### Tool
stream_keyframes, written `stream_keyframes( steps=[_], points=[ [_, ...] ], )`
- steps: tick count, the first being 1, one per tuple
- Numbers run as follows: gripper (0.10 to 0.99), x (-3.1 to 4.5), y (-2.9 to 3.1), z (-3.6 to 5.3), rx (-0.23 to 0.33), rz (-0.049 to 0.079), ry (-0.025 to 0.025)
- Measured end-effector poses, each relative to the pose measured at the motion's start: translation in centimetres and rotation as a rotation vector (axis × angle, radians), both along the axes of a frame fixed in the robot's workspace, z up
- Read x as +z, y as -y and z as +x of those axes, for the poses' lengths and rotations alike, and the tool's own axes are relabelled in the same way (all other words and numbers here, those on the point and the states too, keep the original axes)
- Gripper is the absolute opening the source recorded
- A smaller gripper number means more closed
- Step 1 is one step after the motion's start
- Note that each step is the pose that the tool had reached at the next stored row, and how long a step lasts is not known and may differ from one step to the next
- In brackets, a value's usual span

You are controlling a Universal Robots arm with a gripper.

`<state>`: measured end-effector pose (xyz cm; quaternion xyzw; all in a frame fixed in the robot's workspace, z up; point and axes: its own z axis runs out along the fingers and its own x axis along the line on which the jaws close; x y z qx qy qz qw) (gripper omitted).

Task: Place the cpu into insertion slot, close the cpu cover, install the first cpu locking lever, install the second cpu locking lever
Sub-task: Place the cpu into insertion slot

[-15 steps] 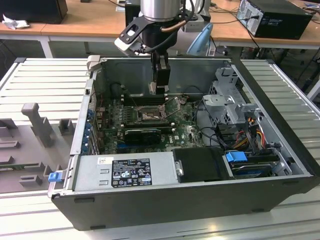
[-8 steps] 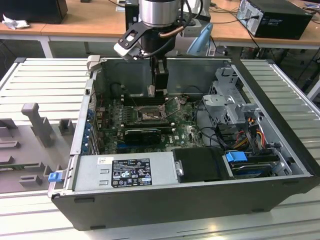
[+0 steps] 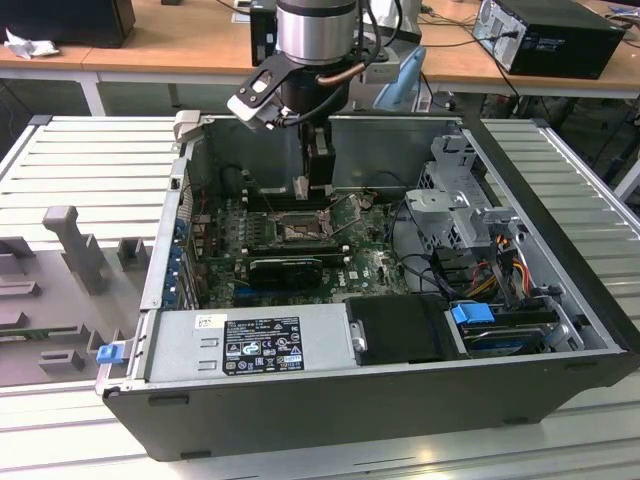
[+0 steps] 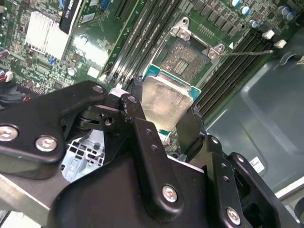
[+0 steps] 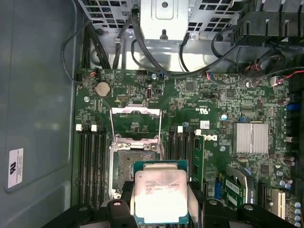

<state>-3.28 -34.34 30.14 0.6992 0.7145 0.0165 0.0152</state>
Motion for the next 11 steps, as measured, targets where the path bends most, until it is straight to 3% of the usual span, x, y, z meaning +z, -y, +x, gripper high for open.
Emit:
stream_keyframes(
  steps=[1, 11],
  points=[
    [0.529, -0.25, 0.00, -0.01, 0.000, 0.000, -0.0025],
    [0.529, -2.49, 0.00, -0.01, 0.000, 0.004, -0.0025]
  ],
)
